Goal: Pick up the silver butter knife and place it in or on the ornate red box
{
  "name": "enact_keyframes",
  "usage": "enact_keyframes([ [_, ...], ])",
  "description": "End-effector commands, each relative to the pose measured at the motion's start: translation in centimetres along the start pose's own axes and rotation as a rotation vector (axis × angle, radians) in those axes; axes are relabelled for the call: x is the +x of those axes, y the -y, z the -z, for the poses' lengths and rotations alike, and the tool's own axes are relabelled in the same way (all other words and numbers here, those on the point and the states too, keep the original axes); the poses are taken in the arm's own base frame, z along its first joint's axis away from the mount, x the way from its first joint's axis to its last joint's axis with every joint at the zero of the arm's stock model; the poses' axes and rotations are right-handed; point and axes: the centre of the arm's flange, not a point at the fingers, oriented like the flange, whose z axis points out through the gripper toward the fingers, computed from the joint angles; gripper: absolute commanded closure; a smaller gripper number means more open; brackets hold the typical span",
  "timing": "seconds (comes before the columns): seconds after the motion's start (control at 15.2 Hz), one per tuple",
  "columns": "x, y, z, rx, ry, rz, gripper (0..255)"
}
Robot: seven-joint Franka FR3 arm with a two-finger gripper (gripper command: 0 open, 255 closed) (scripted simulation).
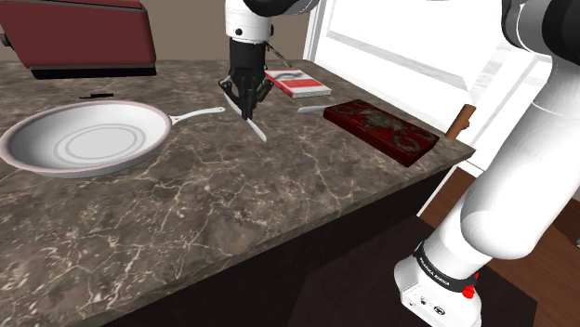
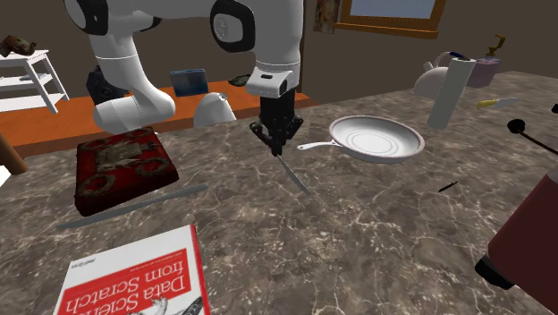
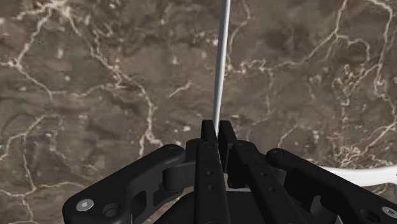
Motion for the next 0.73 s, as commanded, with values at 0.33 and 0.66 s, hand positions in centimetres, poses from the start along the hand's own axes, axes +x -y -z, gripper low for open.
enact_keyframes([
  [0.33, -0.1, -0.1, 3.7, 0.000, 0.000, 0.000, 255],
  [0.66, -0.3, -0.1, 6.3, 0.000, 0.000, 0.000, 255],
])
